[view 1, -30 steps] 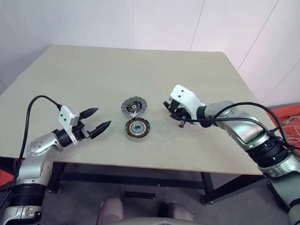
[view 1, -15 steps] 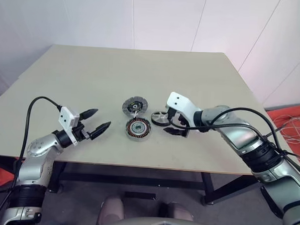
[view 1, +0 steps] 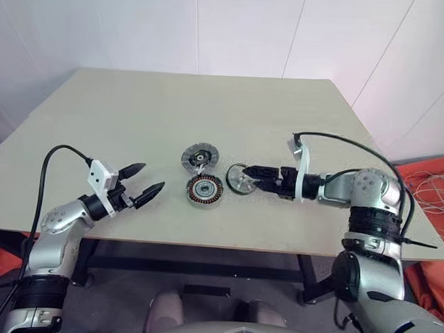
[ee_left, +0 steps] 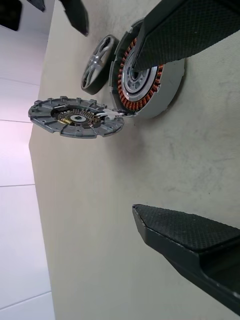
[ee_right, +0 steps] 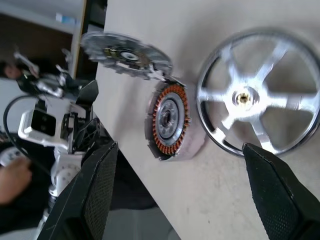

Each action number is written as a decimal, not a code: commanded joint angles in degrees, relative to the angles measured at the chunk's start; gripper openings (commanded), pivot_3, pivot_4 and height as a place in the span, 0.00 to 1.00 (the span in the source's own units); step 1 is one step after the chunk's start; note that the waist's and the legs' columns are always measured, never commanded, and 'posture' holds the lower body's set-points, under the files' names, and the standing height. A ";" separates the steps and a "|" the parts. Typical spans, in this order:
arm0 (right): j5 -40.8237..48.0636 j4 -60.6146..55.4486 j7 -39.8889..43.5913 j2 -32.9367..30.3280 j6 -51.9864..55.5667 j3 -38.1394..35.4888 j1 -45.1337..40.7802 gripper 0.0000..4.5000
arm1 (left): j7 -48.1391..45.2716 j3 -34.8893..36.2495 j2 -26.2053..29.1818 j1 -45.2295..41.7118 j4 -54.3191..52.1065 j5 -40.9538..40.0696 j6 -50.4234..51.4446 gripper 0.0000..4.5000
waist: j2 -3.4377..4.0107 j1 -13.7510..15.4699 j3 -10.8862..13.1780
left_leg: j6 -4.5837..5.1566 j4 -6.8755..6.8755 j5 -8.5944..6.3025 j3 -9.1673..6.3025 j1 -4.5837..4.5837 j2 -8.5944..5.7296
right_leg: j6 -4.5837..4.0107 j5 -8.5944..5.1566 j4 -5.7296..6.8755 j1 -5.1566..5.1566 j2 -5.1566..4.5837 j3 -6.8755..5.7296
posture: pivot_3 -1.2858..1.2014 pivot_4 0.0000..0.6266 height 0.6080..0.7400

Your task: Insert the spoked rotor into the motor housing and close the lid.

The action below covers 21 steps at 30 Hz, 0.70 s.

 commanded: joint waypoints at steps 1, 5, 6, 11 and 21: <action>3.90 1.51 -7.75 5.26 0.24 -7.66 -0.16 1.00 | -0.26 0.82 0.77 -0.81 -1.27 -0.66 -0.20 1.00 | 0.01 -0.09 -0.01 | 0.00 -0.01 0.00 0.01 0.01 0.01 | 0.00 0.00 0.01 -0.01 0.00 0.00 | 0.52 0.00 1.00; 4.28 1.53 -13.13 8.67 0.24 -11.16 0.38 1.00 | -0.37 1.08 1.18 -0.63 -1.46 -0.73 -0.10 1.00 | 0.07 -0.04 0.00 | -0.02 -0.04 0.01 0.03 -0.03 0.01 | 0.00 0.00 0.02 -0.09 0.00 0.00 | 0.52 0.00 1.00; 4.31 1.55 -13.94 9.12 0.24 -11.57 0.50 1.00 | -0.44 1.12 1.29 -0.60 -1.45 -0.72 -0.10 1.00 | 0.07 -0.04 -0.01 | -0.01 -0.04 0.00 0.03 -0.02 0.01 | 0.00 0.00 0.02 -0.08 0.00 0.00 | 0.52 0.00 1.00; 6.38 1.64 -15.96 8.68 0.24 -11.90 0.81 1.00 | -0.29 1.27 1.57 -1.12 -1.50 -0.80 0.10 1.00 | 0.08 -0.02 -0.01 | -0.04 -0.04 0.02 0.03 0.04 0.01 | 0.02 -0.01 0.01 -0.02 -0.01 0.00 | 0.52 0.00 1.00; 12.95 2.92 -16.96 0.43 0.24 -14.06 1.69 1.00 | -0.42 0.75 1.78 -1.68 -1.22 -0.83 0.42 1.00 | 0.08 0.24 -0.01 | -0.05 -0.09 0.03 0.02 0.01 -0.01 | 0.03 -0.01 -0.08 -0.01 -0.01 -0.01 | 0.52 0.00 1.00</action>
